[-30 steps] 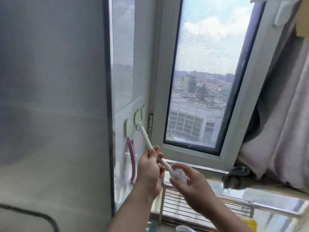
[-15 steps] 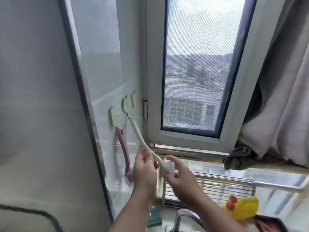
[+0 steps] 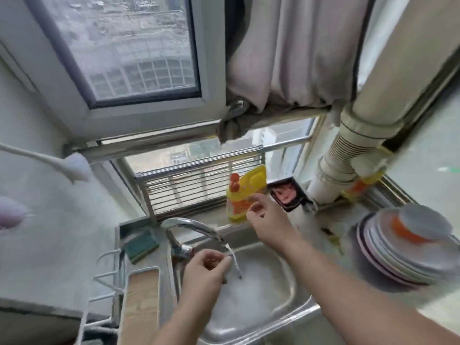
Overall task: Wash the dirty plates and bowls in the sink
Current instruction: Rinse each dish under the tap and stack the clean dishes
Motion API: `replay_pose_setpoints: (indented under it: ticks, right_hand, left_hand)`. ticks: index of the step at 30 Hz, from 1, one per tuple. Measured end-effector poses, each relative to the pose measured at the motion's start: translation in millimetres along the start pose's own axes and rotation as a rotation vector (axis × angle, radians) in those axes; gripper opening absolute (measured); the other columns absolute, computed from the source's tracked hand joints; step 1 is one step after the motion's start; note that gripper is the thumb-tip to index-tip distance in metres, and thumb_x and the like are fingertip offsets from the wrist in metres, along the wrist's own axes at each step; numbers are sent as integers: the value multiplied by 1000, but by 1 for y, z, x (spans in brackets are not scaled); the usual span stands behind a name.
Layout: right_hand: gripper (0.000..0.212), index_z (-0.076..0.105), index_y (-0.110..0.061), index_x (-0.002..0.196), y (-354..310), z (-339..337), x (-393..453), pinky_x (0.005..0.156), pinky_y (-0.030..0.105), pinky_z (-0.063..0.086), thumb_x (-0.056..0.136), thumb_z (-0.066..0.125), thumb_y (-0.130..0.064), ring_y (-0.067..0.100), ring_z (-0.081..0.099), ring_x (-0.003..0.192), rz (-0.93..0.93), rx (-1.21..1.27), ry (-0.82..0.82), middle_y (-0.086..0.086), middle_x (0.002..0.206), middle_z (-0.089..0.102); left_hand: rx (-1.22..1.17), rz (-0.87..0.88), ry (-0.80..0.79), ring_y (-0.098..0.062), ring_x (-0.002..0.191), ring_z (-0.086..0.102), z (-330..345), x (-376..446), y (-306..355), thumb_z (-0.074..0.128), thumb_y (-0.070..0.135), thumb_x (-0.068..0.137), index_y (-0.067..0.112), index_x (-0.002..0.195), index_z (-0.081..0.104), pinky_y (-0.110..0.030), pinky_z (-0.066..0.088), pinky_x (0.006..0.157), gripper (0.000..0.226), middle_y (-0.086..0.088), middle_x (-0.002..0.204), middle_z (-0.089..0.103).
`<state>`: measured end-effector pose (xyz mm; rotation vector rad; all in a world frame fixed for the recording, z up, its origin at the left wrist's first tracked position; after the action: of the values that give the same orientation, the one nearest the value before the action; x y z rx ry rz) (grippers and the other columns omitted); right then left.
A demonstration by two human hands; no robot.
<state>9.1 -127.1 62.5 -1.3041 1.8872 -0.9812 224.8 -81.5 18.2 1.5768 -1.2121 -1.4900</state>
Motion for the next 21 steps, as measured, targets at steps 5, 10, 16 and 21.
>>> replay_pose_setpoints:
  ticks: [5,10,16,21]
  right_hand:
    - [32,68,-47,95,155,-32,-38,84,34,58,89,64,-16,4,64,76,250,-86,20,-12,88,69]
    - [34,71,-36,107,227,-60,-18,103,36,51,91,61,-8,17,65,101,303,-252,-60,-7,110,61]
    - [38,73,-20,128,238,-81,91,109,34,44,93,57,-13,30,53,128,91,-544,-182,6,140,54]
    - [47,59,-20,133,233,-66,176,106,41,47,87,64,-8,27,41,131,-167,-892,-340,1,144,43]
  left_hand:
    - [238,-159,-200,-9,49,41,78,4,-49,74,-1,81,15,91,74,-24,36,51,19,10,56,48]
    - [232,-287,-301,-12,71,53,151,29,-76,51,-18,78,21,101,74,-20,42,59,51,1,86,58]
    - [226,-353,-305,-16,83,62,207,52,-88,58,-3,87,25,108,74,-30,49,74,38,-1,101,67]
    - [174,-385,-189,-13,84,63,226,67,-103,60,-1,89,25,111,74,-29,50,77,37,3,94,68]
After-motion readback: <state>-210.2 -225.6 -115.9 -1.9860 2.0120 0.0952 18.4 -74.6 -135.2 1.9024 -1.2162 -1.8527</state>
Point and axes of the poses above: each hand's wrist, its own x-axis towards the middle knuckle, its own z-axis out of the palm, y = z × x, the point moved 6 cm from there along x, towards the middle knuckle
